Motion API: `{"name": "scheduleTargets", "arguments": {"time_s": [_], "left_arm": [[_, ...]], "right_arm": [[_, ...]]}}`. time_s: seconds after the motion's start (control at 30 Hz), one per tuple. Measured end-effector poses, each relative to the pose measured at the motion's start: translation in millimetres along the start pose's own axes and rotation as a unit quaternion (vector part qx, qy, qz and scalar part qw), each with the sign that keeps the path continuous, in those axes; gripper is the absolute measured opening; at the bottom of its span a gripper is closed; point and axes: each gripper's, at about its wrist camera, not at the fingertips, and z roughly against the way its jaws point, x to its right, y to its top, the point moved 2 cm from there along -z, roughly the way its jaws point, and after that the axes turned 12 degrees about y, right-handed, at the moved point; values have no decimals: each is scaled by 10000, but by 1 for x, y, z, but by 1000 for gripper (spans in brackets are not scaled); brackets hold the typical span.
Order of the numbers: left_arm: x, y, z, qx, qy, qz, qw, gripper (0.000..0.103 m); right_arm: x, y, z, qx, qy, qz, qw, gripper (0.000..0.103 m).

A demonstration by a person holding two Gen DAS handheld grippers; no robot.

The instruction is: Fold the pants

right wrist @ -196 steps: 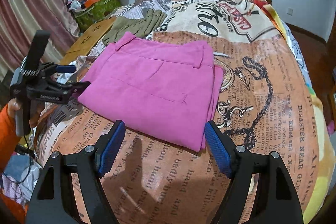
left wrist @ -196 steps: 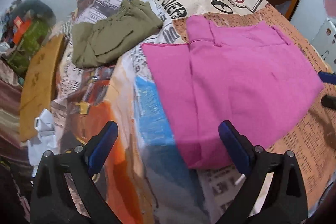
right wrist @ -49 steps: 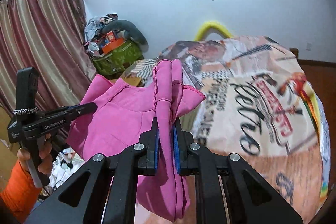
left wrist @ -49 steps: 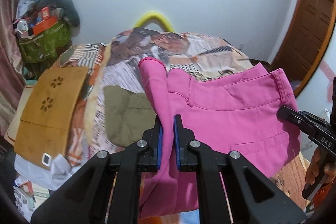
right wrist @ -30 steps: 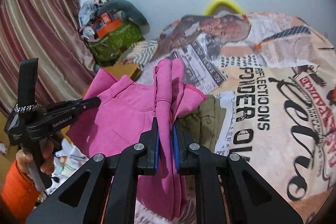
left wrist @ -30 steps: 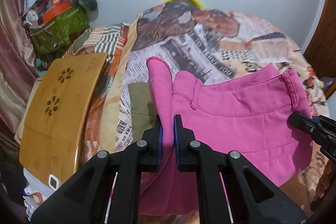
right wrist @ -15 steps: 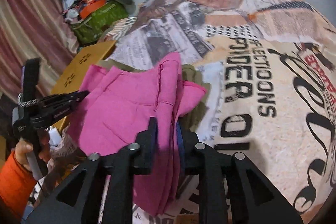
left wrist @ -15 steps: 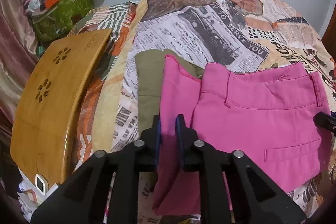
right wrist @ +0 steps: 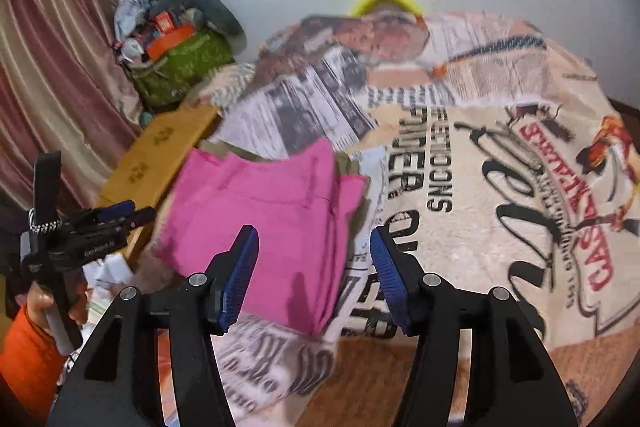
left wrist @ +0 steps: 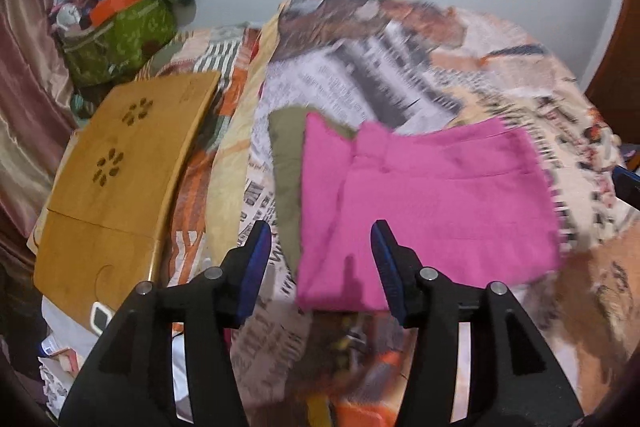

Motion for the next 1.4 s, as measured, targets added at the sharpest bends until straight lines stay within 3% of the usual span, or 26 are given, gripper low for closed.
{"name": "scheduleTargets", "arguments": {"time_s": [0.33,0.6,0.77,0.97,1.13,1.2,1.4], "left_arm": [[1,4,172,1191,-483,169,9916,58],[1,-30,303,2229,-512,219,9733,64],[1,-64,366,2837,-540,262,9570,67],[-7,-95,401,3197,-502,534,9447,67],[-12,-117,418,3489,-368,706,9338,78],[-15,-125,422,3573,-325,758,9303,85],[-23,-136,427,3683,-393,872,9248,100]], "right_arm": [[-82,12,111,951,333,682,9926,58],[-143,-12,207,1893,680,1148,9728,58],[-168,-38,245,2221,880,1334,9618,58],[-191,-69,268,2537,759,1626,9505,58],[-208,-89,279,2804,513,1842,9406,60],[-211,-92,281,2956,380,1870,9361,73],[-210,-95,283,3127,141,1821,9321,89]]}}
